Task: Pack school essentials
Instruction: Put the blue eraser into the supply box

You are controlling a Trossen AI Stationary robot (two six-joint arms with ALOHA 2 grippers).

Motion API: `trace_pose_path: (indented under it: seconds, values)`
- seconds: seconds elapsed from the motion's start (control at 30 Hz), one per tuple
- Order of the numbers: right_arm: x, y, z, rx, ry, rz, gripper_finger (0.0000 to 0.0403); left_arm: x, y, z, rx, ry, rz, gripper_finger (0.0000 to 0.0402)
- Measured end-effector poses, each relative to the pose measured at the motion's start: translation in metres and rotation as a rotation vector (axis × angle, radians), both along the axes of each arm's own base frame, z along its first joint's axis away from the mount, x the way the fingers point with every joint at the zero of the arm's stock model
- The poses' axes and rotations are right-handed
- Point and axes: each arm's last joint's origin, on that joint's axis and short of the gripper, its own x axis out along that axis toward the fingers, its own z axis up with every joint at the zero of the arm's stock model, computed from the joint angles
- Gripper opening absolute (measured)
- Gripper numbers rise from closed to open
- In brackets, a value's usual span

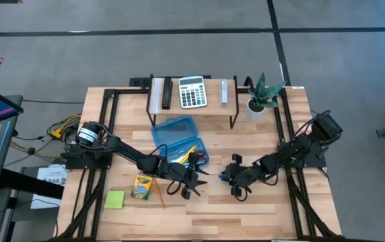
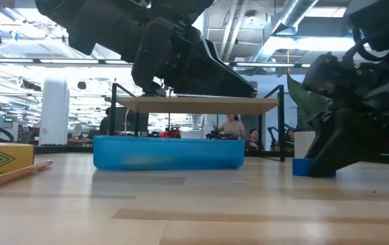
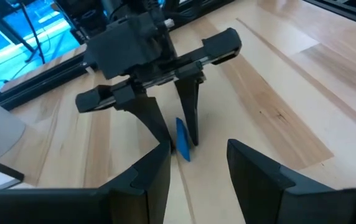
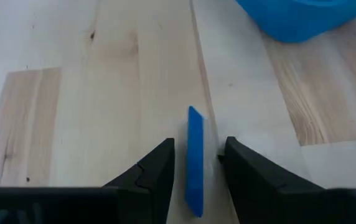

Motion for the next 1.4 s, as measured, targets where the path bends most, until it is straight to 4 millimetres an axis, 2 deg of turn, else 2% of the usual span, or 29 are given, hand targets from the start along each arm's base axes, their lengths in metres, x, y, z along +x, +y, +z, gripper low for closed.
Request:
trace_pose_path:
  seconds: [0.23,0.33,0.5,0.57,0.63,0.77,0.97,1.07,1.2,1.4]
  values:
    - [0.0,0.001,0.001,-0.004,0.02,0.006,0.0143,0.0,0.0,0.0,-0.007,0.005,0.004,0.0147]
    - [0.0,0.001,0.0,-0.017,0.024,0.025,0.0108,0.0,0.0,-0.001,-0.014,0.007,0.007,0.0147]
    - [0.0,0.002,0.005,-0.013,0.013,0.055,0.0024,-0.003,-0.004,0.0,-0.004,0.024,0.011,0.0147]
    - [0.002,0.001,0.01,-0.02,0.002,0.071,0.0015,-0.007,-0.005,0.007,-0.006,0.034,0.027,0.0147]
    - [0.004,-0.001,0.019,-0.03,-0.022,0.084,0.0024,-0.012,-0.006,0.017,-0.018,0.041,0.046,0.0147]
    - [0.02,-0.011,0.046,-0.099,-0.137,0.095,0.0029,-0.025,-0.008,0.034,-0.009,0.069,0.091,0.0143]
    - [0.057,-0.043,0.072,-0.173,-0.212,0.109,0.0015,-0.05,-0.022,0.061,0.033,0.052,0.122,0.0112]
    - [0.073,-0.061,0.069,-0.19,-0.18,0.127,0.0017,-0.065,-0.023,0.062,0.042,0.079,0.179,0.0095]
    - [0.101,-0.079,0.063,-0.196,-0.172,0.14,0.0029,-0.09,-0.022,0.055,-0.026,0.083,0.193,0.0073]
    - [0.138,-0.091,0.051,-0.166,-0.155,0.177,0.0021,-0.127,-0.014,0.041,-0.178,0.009,0.194,0.0037]
